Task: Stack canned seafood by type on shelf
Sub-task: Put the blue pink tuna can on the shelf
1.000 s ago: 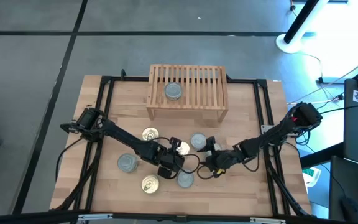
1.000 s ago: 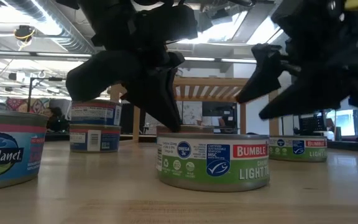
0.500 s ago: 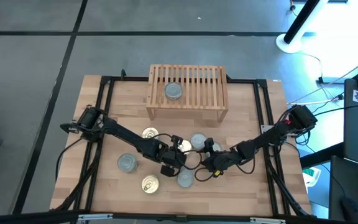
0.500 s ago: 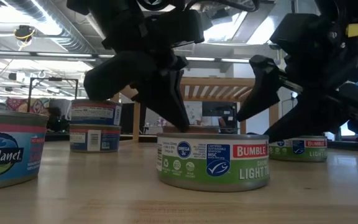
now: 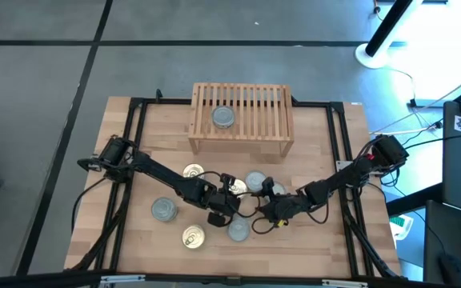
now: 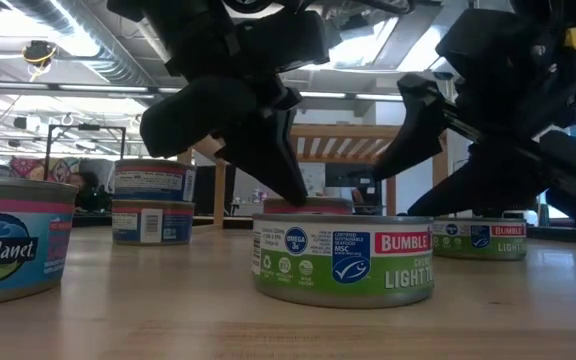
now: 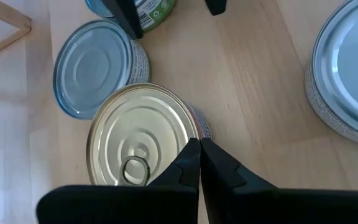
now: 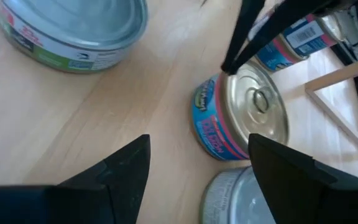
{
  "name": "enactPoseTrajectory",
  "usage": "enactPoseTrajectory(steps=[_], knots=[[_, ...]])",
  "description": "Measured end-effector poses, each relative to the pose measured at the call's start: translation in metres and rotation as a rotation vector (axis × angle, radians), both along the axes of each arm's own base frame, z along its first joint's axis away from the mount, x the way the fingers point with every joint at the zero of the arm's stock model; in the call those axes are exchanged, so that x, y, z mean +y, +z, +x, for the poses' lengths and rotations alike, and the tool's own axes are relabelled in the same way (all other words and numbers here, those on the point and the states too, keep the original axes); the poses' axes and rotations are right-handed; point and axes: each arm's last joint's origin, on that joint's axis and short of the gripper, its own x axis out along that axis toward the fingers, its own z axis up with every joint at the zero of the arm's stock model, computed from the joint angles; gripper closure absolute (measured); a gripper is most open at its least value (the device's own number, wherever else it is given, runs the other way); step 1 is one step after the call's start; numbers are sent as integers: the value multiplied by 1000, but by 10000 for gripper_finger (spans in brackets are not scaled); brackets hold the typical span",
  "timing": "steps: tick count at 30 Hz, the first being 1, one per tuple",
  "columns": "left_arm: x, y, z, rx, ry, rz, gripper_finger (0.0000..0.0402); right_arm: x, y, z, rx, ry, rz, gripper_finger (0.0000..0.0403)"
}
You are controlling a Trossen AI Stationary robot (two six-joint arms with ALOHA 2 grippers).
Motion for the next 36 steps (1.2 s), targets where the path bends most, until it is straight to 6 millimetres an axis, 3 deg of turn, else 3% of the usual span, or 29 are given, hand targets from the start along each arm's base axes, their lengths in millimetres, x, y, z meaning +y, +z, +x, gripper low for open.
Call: enactPoseTrajectory(steps=[27, 32, 36], knots=[[2, 2, 2, -12, 11, -4, 401, -11, 8, 11, -84, 9, -36, 133], [7, 2, 3, -19, 30, -12, 401, -8, -2, 18, -90, 12, -41, 133], [6, 4, 4, -30, 36, -20, 401, -7, -12, 26, -62, 3, -150, 133]])
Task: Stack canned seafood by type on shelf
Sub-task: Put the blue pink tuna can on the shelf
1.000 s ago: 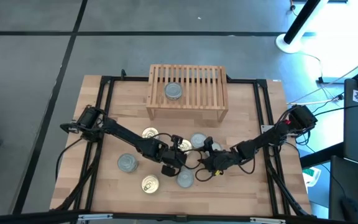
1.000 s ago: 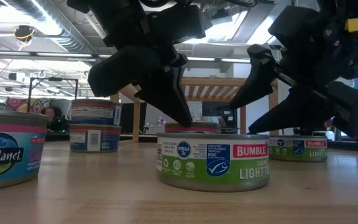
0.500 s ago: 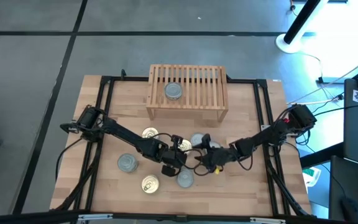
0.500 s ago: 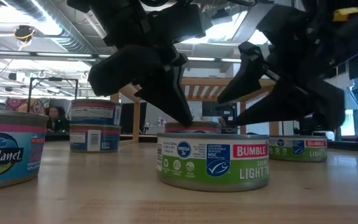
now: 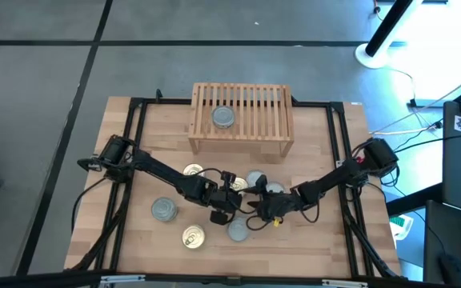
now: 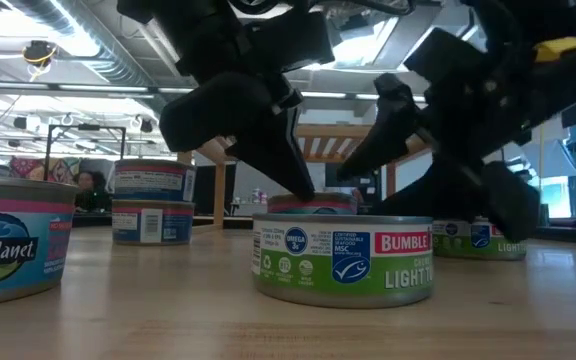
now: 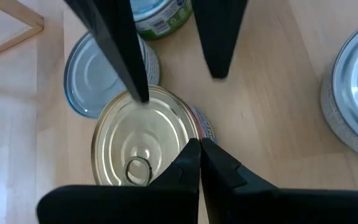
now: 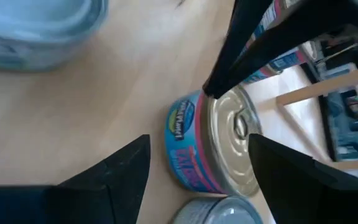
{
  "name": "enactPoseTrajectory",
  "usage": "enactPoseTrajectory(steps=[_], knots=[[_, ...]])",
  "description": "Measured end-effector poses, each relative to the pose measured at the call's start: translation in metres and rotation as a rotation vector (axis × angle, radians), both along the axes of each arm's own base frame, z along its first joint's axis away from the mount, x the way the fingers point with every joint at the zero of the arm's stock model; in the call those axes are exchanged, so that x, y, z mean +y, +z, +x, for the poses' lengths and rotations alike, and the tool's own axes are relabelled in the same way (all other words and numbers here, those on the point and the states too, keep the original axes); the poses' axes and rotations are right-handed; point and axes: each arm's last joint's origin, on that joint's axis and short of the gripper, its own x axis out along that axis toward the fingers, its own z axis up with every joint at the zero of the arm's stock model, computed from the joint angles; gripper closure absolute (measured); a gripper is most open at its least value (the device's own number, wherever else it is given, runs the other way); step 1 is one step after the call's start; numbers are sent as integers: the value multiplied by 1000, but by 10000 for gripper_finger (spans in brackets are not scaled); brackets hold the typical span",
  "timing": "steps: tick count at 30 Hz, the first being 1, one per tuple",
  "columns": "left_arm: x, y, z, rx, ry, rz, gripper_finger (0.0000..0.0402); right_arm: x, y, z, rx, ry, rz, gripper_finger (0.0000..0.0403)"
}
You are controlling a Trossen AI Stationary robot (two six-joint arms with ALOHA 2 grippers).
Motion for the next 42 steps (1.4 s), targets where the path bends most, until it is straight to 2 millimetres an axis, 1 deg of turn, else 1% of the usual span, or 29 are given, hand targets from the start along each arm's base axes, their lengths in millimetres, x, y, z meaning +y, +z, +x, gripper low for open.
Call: enactPoseTrajectory(steps=[4, 9, 12, 18, 26, 33, 42], knots=[[0, 0, 0, -5, -1, -2, 401, 2, -5, 9, -3, -42, -46, 133], [2, 1, 1, -9, 5, -5, 401, 5, -12, 15, 27, -29, -55, 133], [4, 1, 2, -15, 10, -7, 401, 6, -15, 15, 34, -27, -61, 133], [6, 2, 3, -22, 20, -12, 401, 5, -15, 15, 24, -69, -89, 133], [7, 11, 2, -47, 34, -33, 402, 4, -16, 14, 35, -82, -105, 133], [12, 12, 3, -54, 43, -51, 402, 3, -17, 13, 41, -92, -118, 133], [11, 13, 4, -61, 31, -74, 401, 2, -17, 13, 38, -119, -144, 133]])
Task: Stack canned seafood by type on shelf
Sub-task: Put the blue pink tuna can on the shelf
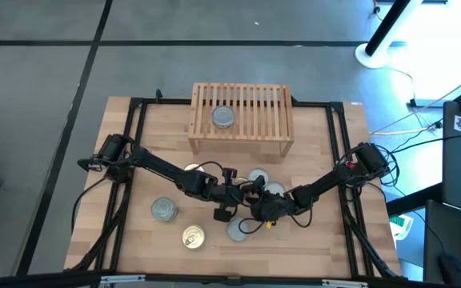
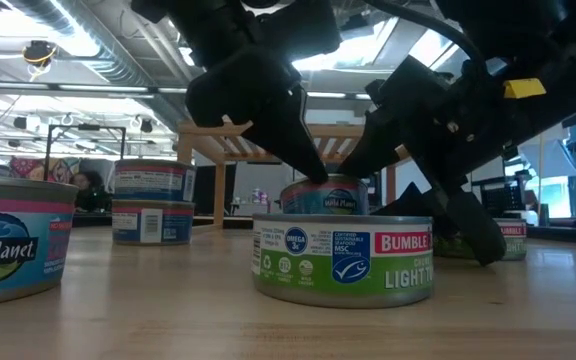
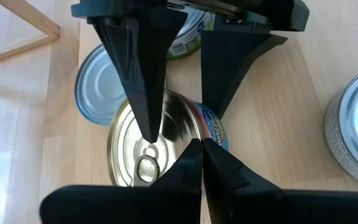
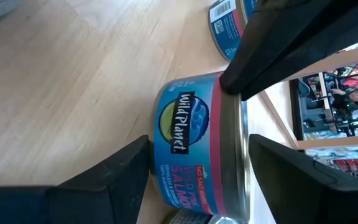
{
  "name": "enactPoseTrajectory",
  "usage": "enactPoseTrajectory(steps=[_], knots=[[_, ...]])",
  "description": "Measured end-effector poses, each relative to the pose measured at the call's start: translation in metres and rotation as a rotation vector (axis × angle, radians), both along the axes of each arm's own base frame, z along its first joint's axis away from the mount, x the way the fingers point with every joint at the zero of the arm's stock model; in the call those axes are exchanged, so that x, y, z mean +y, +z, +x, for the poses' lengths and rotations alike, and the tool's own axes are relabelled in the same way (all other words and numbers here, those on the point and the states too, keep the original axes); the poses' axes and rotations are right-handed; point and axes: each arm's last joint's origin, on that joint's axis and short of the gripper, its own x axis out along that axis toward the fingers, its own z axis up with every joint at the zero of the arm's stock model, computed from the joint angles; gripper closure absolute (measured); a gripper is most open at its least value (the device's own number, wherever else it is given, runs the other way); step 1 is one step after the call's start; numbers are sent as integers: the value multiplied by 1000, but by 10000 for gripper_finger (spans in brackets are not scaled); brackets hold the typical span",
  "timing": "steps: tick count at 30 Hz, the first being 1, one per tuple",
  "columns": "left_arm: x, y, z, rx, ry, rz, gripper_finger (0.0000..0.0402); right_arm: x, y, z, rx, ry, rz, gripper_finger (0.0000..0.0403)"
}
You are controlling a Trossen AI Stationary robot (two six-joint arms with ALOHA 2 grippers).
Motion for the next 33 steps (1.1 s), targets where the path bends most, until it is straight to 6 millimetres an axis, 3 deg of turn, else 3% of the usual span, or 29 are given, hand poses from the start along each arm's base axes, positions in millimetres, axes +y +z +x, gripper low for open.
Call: enactPoseTrajectory(steps=[12, 25, 33], knots=[[0, 1, 0, -2, 1, -1, 401, 0, -1, 0, 3, 0, 0, 191], [-1, 10, 4, -8, -21, 7, 401, 0, 0, 1, 2, -3, -2, 196], [-3, 11, 5, -15, -36, -3, 375, 3, 5, 8, -5, 2, 6, 212]])
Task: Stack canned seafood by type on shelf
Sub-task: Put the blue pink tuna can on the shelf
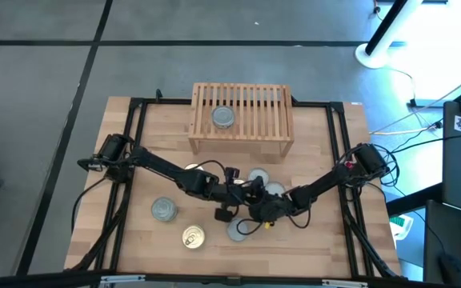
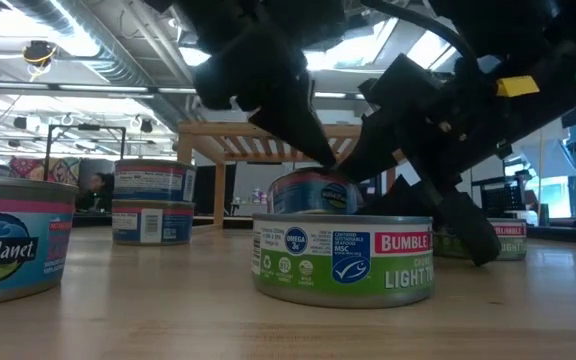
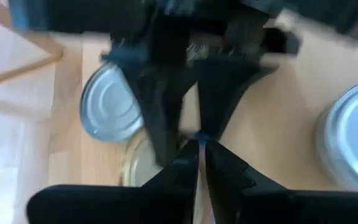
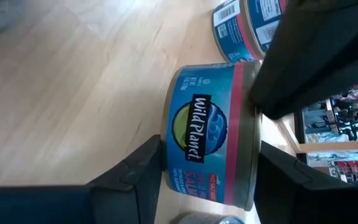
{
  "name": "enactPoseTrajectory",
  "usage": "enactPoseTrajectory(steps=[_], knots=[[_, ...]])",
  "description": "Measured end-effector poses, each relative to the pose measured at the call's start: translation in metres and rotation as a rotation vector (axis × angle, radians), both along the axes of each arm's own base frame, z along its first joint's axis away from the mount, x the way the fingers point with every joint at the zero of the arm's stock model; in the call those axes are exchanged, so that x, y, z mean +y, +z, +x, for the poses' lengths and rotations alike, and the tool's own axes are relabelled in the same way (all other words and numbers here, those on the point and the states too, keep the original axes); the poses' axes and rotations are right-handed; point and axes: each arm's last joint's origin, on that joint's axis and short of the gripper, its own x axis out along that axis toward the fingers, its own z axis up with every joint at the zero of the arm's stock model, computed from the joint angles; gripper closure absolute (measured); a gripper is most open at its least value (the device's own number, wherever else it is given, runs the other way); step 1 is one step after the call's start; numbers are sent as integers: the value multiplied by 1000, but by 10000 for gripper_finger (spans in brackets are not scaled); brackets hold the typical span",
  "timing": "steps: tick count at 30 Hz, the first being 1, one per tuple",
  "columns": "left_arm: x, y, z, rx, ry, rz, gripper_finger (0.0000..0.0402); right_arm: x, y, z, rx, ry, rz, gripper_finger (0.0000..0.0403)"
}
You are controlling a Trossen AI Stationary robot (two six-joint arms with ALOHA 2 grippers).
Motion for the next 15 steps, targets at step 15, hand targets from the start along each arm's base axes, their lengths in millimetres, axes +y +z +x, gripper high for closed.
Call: enactPoseTrajectory(steps=[15], knots=[[-6, 13, -10, 67, -30, 98, 261, 0, 1, 0, -8, -19, 17, 211]])
